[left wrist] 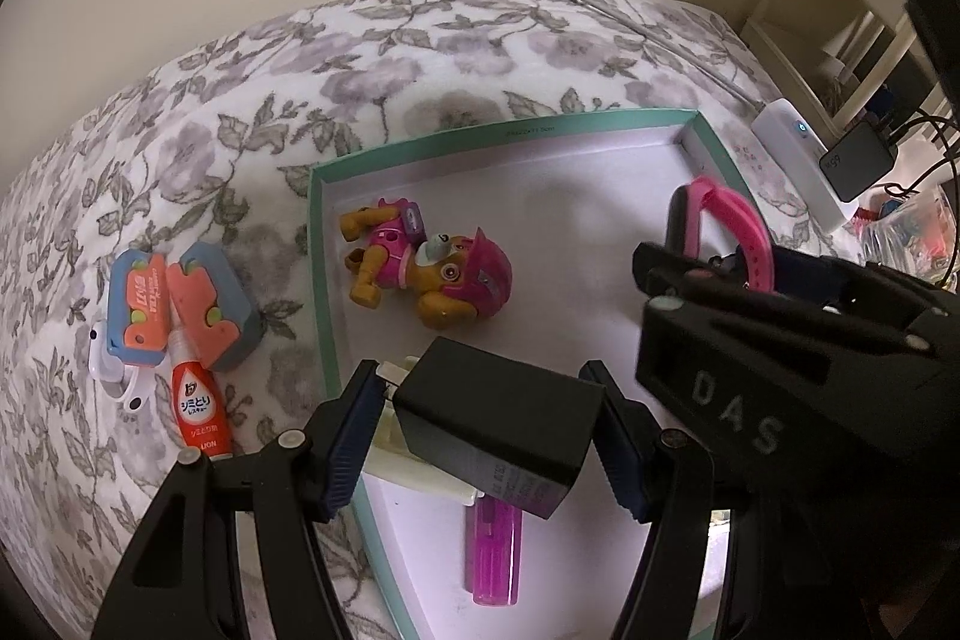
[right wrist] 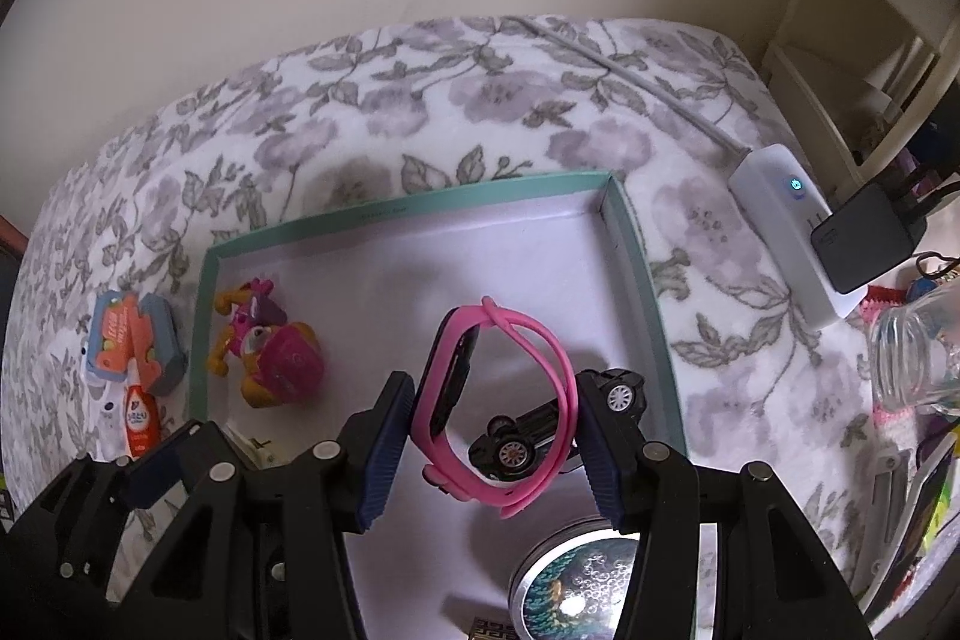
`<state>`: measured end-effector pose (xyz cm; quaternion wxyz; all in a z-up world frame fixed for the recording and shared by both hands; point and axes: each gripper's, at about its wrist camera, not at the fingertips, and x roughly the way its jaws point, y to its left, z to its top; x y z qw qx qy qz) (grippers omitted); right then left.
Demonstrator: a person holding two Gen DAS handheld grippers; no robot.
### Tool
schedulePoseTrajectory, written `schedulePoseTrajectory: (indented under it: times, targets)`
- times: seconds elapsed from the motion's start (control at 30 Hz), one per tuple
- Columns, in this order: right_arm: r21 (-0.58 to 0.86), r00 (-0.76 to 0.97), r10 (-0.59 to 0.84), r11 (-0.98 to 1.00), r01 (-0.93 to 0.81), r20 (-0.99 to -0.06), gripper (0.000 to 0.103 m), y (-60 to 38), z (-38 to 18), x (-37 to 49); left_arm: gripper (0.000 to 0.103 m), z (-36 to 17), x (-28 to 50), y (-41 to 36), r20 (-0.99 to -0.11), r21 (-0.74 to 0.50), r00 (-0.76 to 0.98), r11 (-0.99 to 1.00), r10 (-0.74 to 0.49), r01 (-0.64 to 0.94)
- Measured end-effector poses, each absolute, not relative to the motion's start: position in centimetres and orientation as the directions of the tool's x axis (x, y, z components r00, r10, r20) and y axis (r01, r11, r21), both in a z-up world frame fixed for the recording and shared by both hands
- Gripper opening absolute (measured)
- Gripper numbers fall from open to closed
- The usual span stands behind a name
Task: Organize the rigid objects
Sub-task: 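Carry the charger with the left tool over the tray while the right tool carries the pink band there, then open both tools to set the charger and pink band in the tray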
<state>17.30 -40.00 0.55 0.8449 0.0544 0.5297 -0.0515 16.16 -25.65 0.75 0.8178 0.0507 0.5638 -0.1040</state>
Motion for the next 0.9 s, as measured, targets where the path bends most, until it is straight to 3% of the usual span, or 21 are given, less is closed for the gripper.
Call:
schedulePoseTrajectory:
  times: [0.53,0.63,0.9]
  targets:
    - [0.004,0.412,-0.046,0.993,0.120,-0.910,0.058,-38.9,-0.1,17.5,0.069,0.2,16.3,-25.5,-0.938,-0.030,0.331,0.975,-0.103,0.218]
    - [-0.003,0.420,-0.055,0.992,0.122,-0.906,0.068,-38.9,0.3,17.5,0.070,0.3,16.3,-25.4,-0.939,-0.030,0.329,0.977,-0.101,0.213]
    - [-0.012,0.439,-0.068,0.991,0.130,-0.896,0.068,-38.9,1.0,17.3,0.071,0.9,16.4,-25.0,-0.936,-0.037,0.336,0.979,-0.103,0.198]
